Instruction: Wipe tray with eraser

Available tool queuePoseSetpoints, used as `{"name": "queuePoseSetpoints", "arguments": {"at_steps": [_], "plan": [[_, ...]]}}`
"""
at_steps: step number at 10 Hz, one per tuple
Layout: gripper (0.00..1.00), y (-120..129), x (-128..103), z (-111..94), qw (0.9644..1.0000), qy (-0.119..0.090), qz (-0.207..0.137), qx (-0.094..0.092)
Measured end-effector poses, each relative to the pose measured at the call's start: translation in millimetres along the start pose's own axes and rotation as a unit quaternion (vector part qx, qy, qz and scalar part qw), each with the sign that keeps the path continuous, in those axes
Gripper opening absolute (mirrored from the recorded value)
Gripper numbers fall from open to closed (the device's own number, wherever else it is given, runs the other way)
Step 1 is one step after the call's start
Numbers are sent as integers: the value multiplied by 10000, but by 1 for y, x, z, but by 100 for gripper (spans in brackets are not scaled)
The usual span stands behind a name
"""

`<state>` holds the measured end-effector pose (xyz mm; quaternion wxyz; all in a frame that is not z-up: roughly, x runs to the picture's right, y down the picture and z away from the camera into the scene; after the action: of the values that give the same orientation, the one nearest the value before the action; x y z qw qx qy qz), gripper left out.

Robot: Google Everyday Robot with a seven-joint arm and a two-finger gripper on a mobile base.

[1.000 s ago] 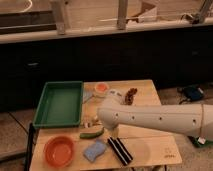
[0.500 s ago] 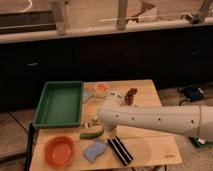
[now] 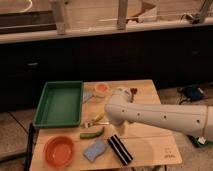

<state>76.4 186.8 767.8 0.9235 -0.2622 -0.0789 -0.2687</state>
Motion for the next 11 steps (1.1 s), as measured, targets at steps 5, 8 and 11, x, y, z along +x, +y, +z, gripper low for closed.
{"name": "queuePoseSetpoints", "arguments": {"at_steps": [5,8,11], "plan": [[80,10,63,18,9995,190,-220,-108],[80,3,97,30,9982,399,-445,12],[80,3,128,45,9979,436,-480,1]]}}
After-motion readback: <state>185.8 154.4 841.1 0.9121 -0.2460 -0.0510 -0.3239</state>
